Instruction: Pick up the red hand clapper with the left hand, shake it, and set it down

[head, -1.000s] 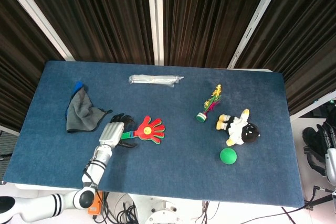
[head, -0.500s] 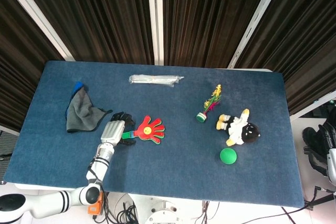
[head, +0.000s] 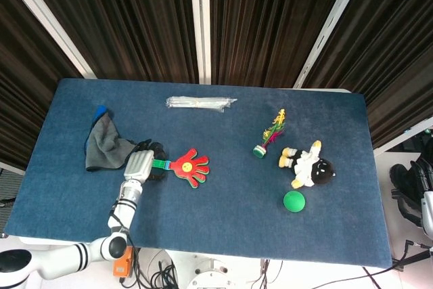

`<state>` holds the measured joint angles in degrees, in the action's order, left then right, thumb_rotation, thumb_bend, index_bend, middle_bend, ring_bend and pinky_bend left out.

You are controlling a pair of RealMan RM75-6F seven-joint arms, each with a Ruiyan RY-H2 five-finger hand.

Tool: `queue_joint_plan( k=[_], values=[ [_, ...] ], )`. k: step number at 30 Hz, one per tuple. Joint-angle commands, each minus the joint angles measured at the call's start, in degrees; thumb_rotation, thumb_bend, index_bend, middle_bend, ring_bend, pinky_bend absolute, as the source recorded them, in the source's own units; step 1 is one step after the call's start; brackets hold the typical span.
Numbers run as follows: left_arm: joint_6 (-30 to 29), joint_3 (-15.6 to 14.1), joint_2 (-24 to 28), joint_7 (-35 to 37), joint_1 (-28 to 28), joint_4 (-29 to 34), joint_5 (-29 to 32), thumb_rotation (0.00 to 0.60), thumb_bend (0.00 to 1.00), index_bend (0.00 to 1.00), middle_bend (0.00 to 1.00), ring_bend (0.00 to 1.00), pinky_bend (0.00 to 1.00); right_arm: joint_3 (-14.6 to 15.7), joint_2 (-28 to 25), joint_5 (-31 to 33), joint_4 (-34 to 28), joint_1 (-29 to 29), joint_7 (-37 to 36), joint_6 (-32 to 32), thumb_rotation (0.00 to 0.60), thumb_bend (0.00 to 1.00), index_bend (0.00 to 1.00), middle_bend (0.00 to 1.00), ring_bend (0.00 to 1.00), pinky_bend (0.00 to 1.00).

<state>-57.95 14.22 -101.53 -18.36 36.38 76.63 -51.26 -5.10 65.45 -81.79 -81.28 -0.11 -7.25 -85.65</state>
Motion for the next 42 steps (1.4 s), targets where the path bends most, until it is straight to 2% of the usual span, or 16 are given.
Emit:
queue_joint_plan(
  k=[1,6,11,20,34,42],
  values=[
    [0.5,-0.2,0.6,0.1,0.1,0.4,-0.2,0.600,0.26,0.40,0.16,0.00,0.05,0.0,0.0,0.0,-0.1,0.0,0.1,0.1,0.600,0.30,0.00,0.00,0.00,0.00],
    [1.3,-1.6,1.4,2.0,0.3,0.7,-4.4,0.600,0.26,0.38,0.16,0.00,0.04,-0.1,0.0,0.0,-0.3,0.2,0.5,0.3,0.600,0.30,0.00,0.00,0.00,0.00],
    [2.1,-3.3,1.4,4.4,0.9,-1.7,-9.1,0.600,0.26,0.34,0.13,0.00,0.04,0.0,-0.1,0.1,-0.5,0.2,0.7,0.4,0.600,0.30,0.00,0.00,0.00,0.00],
    [5.2,-3.6,1.2,4.1,2.7,-5.5,-10.1,0.600,0.26,0.32,0.10,0.00,0.03,0.0,-0.2,0.3,-0.3,0.2,0.5,0.5,0.600,0.31,0.00,0.00,0.00,0.00],
    [5.7,-4.3,1.1,4.7,3.0,-6.8,-11.3,0.600,0.26,0.46,0.11,0.00,0.03,-0.2,0.3,0.7,0.6,0.8,0.1,1.7,0.600,0.31,0.00,0.00,0.00,0.00],
    [3.7,-4.2,1.1,6.5,2.8,-6.7,-14.0,0.600,0.31,0.61,0.13,0.00,0.04,-0.3,0.5,0.9,0.7,1.1,0.1,2.4,0.600,0.31,0.00,0.00,0.00,0.00]
  ],
)
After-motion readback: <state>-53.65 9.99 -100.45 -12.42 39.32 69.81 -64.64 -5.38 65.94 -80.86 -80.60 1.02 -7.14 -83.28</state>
